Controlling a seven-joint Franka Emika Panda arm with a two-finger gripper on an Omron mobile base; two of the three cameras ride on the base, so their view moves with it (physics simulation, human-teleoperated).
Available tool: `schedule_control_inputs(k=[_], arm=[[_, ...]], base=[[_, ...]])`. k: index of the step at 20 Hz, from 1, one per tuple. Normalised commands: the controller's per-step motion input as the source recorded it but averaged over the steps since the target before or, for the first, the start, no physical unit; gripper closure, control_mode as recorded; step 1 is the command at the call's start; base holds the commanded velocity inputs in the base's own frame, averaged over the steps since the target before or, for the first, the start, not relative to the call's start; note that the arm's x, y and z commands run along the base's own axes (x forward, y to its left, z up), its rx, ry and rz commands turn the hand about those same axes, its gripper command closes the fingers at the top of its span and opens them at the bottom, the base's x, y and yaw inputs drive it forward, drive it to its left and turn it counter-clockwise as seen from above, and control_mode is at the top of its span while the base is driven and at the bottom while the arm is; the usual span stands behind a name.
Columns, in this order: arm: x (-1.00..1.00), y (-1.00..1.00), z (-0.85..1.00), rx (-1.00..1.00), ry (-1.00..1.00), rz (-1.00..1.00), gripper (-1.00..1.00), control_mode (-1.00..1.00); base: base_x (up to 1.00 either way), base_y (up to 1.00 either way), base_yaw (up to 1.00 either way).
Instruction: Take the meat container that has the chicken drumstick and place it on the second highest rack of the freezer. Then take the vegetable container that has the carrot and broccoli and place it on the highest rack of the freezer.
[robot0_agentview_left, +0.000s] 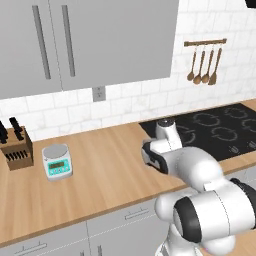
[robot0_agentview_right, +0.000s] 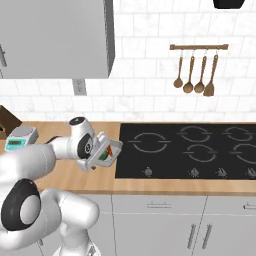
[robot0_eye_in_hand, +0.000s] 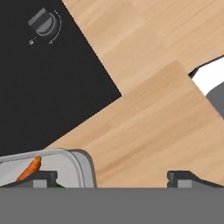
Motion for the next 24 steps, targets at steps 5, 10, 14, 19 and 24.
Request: schedule_control_inputs(k=[5, 10, 14, 19, 24], arm=[[0.23, 0.0, -0.27, 0.0, 0.03, 0.0, -1.0, -1.0], [0.3, 0.0, -0.2, 0.0, 0.02, 0.0, -1.0, -1.0], [0.28, 0.0, -0.21, 0.0, 0.03, 0.0, -1.0, -1.0], [0.24, 0.0, -0.19, 0.0, 0.03, 0.0, -1.0, -1.0], [0.17, 0.0, -0.23, 0.0, 0.05, 0.0, 1.0, -1.0]], base=[[0.0, 0.0, 0.0], [0.0, 0.0, 0.0], [0.0, 0.0, 0.0], [0.0, 0.0, 0.0], [0.0, 0.0, 0.0]])
